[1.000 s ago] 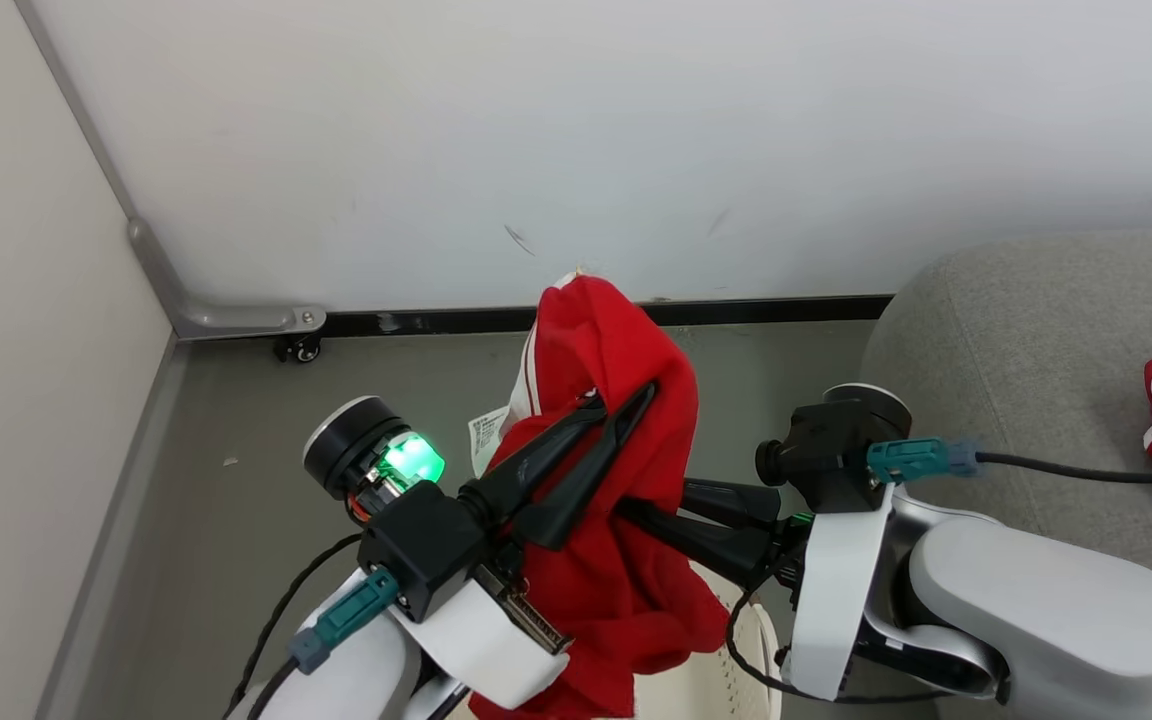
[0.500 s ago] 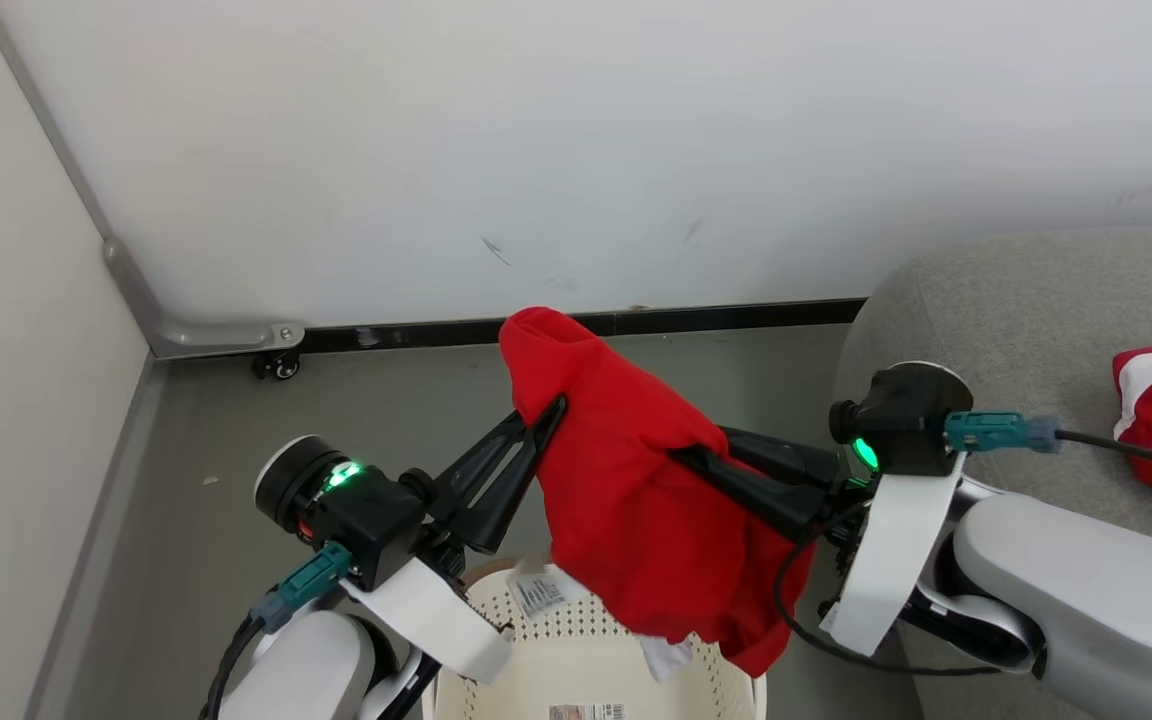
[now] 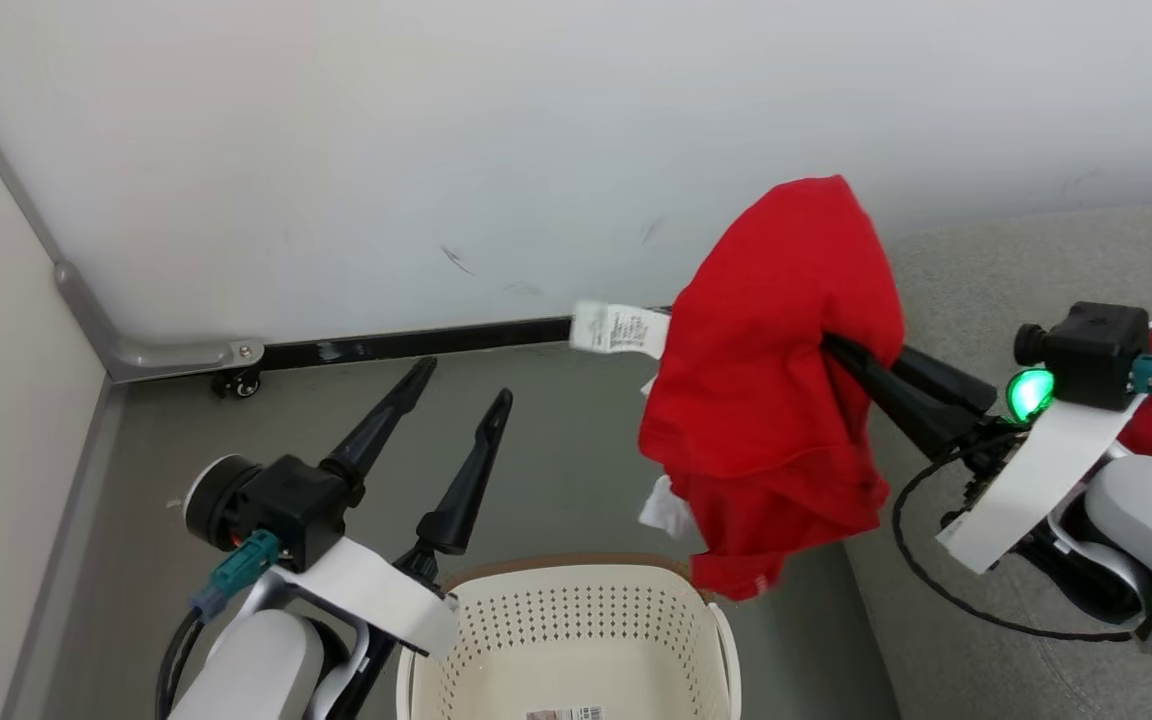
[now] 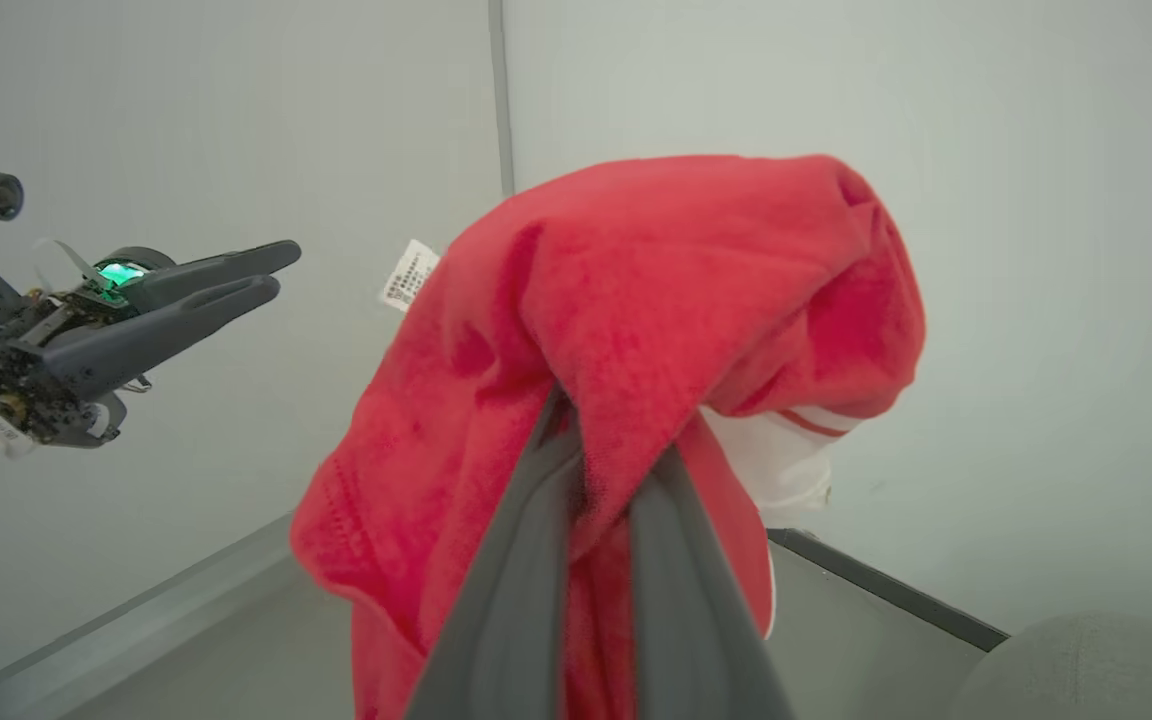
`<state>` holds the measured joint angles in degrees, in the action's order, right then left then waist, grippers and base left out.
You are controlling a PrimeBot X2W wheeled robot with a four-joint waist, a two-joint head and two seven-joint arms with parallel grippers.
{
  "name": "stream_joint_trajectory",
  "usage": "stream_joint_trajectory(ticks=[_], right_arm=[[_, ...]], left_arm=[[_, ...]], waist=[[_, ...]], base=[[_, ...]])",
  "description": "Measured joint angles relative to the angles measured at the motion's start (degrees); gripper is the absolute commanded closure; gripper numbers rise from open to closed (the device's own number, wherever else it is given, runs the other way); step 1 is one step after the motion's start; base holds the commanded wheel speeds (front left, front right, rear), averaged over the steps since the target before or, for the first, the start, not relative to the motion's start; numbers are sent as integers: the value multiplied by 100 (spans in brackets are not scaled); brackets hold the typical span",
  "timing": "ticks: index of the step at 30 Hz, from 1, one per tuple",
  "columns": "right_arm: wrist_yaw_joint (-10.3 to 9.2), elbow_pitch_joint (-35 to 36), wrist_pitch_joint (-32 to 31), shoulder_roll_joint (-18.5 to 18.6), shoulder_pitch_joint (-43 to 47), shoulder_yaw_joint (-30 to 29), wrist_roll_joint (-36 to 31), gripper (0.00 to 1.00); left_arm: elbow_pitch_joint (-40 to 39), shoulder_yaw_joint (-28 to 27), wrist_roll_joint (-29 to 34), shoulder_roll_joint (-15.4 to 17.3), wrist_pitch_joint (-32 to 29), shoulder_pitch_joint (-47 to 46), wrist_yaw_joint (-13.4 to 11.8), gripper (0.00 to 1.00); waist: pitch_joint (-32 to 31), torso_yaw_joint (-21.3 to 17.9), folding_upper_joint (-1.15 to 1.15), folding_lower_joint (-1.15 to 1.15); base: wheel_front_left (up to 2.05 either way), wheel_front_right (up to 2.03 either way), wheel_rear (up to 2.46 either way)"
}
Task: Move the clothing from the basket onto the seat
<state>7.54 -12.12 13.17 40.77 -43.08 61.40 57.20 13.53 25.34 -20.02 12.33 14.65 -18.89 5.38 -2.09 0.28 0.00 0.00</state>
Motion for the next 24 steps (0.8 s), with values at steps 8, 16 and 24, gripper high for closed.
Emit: stream_joint_trajectory(ticks=[8,16,24], right_arm=[[-1,-187,97,326,474,-870,35,100],[-4,-261,103,487,1126,-1616,-30,100],[-5,-75,103,403,1701,-2449,-242,100]], left_arm=[[-90,-359,7,-43,0,7,-243,0],[-110,-476,58,-172,0,152,-347,0],[-118,-479,109,-283,0,225,-370,0]], waist=[[-9,-241,0,0],[-32,-526,0,0],[-49,-865,0,0]], base=[[0,0,0],[0,0,0],[0,0,0]])
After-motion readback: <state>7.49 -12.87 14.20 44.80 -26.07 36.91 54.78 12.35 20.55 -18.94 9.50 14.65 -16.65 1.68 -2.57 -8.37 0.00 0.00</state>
